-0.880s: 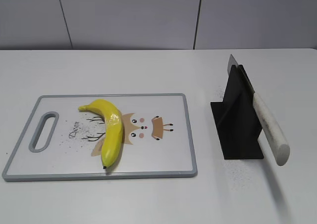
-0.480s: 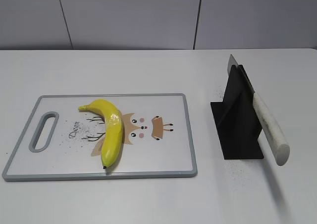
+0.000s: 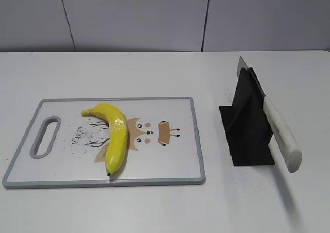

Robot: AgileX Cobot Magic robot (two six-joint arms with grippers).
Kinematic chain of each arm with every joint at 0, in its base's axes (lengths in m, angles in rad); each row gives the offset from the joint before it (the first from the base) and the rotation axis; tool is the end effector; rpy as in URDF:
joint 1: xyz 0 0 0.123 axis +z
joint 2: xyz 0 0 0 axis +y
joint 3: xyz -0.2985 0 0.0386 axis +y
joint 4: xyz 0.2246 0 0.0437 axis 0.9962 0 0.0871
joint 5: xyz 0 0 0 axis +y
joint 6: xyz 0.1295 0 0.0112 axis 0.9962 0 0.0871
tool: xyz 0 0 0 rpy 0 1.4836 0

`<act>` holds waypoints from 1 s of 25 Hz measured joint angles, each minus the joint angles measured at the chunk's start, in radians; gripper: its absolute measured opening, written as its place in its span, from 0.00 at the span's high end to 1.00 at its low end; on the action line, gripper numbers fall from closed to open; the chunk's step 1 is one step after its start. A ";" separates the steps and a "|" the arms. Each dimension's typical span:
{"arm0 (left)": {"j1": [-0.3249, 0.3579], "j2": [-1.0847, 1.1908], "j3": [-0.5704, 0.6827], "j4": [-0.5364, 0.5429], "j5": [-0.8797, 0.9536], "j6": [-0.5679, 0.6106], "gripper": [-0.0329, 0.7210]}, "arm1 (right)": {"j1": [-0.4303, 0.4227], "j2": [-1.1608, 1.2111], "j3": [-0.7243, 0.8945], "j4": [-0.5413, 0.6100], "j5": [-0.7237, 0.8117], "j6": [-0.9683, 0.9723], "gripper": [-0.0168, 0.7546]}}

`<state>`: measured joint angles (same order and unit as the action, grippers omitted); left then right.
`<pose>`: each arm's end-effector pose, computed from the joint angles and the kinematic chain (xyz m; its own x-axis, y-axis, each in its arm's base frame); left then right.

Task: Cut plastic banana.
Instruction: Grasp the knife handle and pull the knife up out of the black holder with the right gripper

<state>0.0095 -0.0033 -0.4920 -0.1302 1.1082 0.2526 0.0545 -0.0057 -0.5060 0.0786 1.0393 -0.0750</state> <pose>-0.0098 -0.0152 0.2413 -0.4719 0.1872 -0.8616 0.1858 0.9764 0.1104 -0.0074 0.0084 0.2527 -0.4201 -0.0580 -0.9056 -0.1303 0.9915 -0.0030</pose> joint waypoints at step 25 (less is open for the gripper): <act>0.000 0.000 0.000 0.000 0.000 0.000 0.27 | -0.001 0.500 -0.177 0.047 -0.014 0.001 0.26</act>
<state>0.0095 -0.0033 -0.4920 -0.1302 1.1082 0.2526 0.0537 0.4939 -0.6834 0.1258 1.0248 -0.0741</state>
